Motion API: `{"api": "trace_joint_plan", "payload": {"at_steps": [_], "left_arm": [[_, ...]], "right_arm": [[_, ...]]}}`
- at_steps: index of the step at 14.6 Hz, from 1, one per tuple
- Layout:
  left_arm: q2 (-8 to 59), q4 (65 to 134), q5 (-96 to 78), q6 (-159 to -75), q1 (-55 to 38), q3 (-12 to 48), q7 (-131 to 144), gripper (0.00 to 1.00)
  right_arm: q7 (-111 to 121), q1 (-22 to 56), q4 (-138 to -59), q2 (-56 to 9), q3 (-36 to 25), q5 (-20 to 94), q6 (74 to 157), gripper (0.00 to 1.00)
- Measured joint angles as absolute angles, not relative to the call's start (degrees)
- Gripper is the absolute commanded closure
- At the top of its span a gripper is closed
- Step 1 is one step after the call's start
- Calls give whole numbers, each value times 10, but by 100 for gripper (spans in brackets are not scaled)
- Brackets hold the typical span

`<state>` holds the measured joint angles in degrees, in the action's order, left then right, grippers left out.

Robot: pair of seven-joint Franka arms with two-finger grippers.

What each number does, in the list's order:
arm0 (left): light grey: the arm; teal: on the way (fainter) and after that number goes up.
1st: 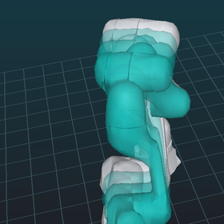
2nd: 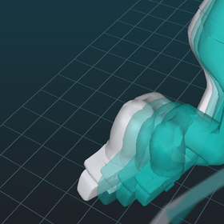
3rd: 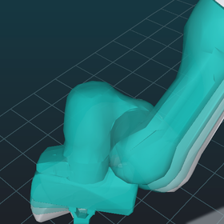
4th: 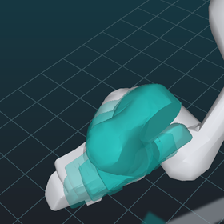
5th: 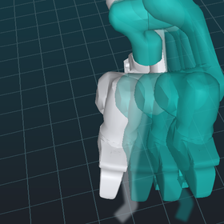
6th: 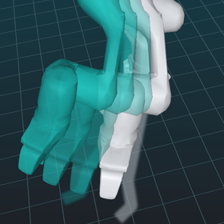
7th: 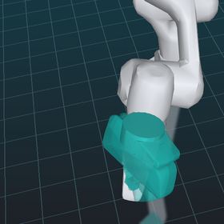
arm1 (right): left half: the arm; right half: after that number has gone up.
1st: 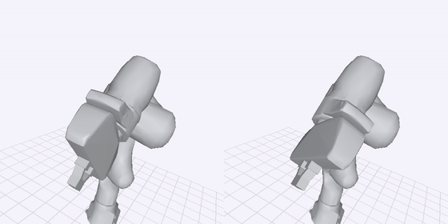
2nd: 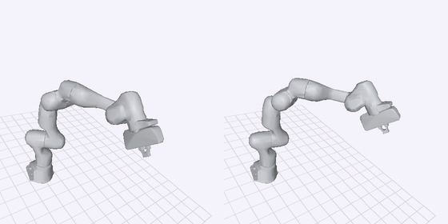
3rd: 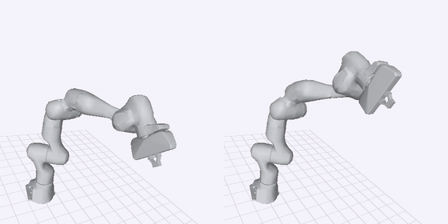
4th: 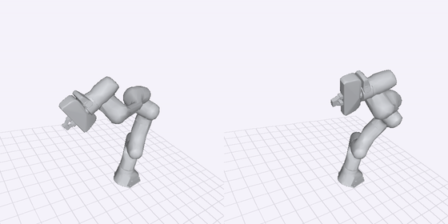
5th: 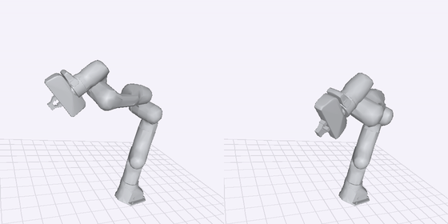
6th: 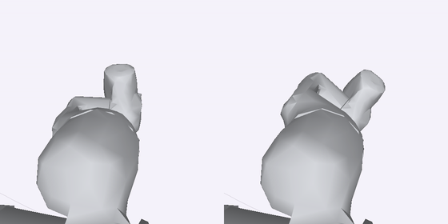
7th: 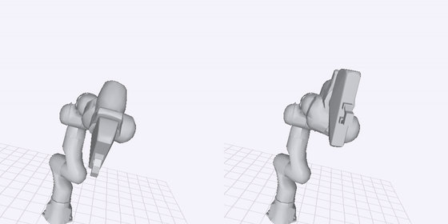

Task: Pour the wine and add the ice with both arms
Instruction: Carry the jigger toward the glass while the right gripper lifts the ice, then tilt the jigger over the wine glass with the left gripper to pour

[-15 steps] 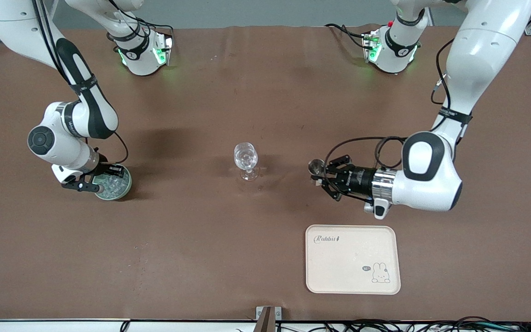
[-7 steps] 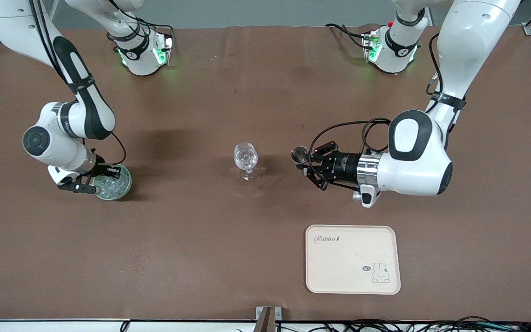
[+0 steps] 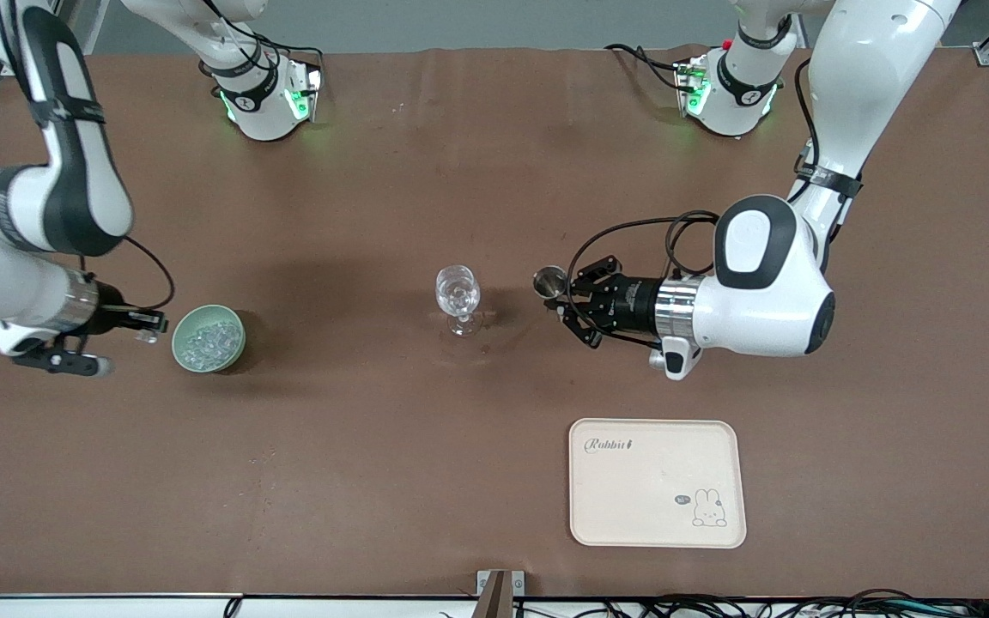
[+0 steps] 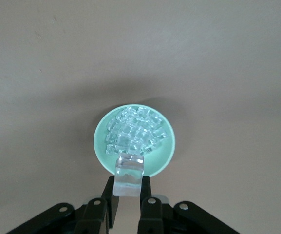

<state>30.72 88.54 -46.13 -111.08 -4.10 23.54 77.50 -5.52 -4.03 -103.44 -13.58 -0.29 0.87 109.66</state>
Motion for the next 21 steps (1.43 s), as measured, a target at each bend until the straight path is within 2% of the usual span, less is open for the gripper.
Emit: {"api": "trace_joint_plan", "payload": {"at_steps": [6, 11, 14, 21], "left_arm": [[295, 885, -392, -1137, -89, 236, 854, 99], [292, 886, -350, -1178, -134, 236, 913, 99], [292, 886, -302, -1202, -153, 236, 952, 99], [292, 888, -243, -1217, -165, 235, 992, 99]], "right_arm": [[-55, -62, -922, -61, -5, 9, 964, 99], [-55, -64, -825, -26, -4, 9, 811, 99], [-55, -63, -805, -16, 1, 9, 784, 99], [-53, -60, -806, -20, 4, 9, 783, 99]]}}
